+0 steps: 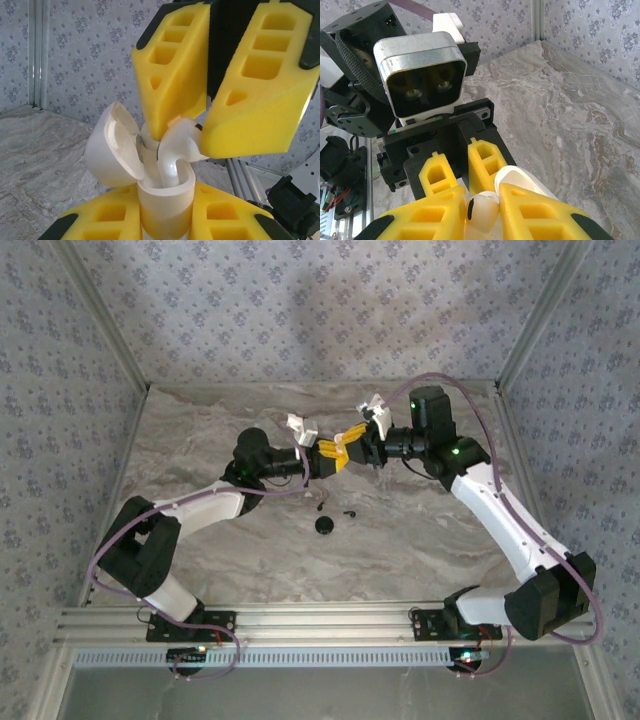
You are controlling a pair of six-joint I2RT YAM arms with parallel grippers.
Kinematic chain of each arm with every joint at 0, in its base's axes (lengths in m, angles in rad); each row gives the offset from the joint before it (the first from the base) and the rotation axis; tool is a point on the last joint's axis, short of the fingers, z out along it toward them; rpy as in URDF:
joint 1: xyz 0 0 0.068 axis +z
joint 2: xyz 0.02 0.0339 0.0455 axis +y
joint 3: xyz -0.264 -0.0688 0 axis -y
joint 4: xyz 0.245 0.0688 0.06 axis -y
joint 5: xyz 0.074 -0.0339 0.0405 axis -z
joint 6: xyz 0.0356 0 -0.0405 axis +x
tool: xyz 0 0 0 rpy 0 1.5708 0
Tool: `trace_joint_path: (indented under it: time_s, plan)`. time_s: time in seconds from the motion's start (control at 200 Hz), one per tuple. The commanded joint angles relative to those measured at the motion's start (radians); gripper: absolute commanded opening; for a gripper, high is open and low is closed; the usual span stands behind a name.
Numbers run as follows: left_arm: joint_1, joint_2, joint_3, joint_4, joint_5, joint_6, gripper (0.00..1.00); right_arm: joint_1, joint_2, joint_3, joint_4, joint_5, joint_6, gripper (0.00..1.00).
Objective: Insert the wireless bluetooth earbuds into the charging case
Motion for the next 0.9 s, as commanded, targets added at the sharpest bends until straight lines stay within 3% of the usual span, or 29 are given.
trace_joint_path:
  time_s: [0.0,0.46,0.894]
  plan:
    - [-0.03,-0.024,0.062,0.107,0.096,0.035,0.2,-0.004,0.034,0.02,-0.074,-0.001,-0.03,0.25]
    - [-0.03,-0.026,0.069,0.076,0.09,0.049,0.2,-0.009,0.017,0.018,-0.075,0.064,-0.039,0.27]
    - [-0.03,-0.03,0.054,0.042,0.052,0.075,0.2,-0.01,-0.028,0.008,-0.038,0.087,-0.011,0.39]
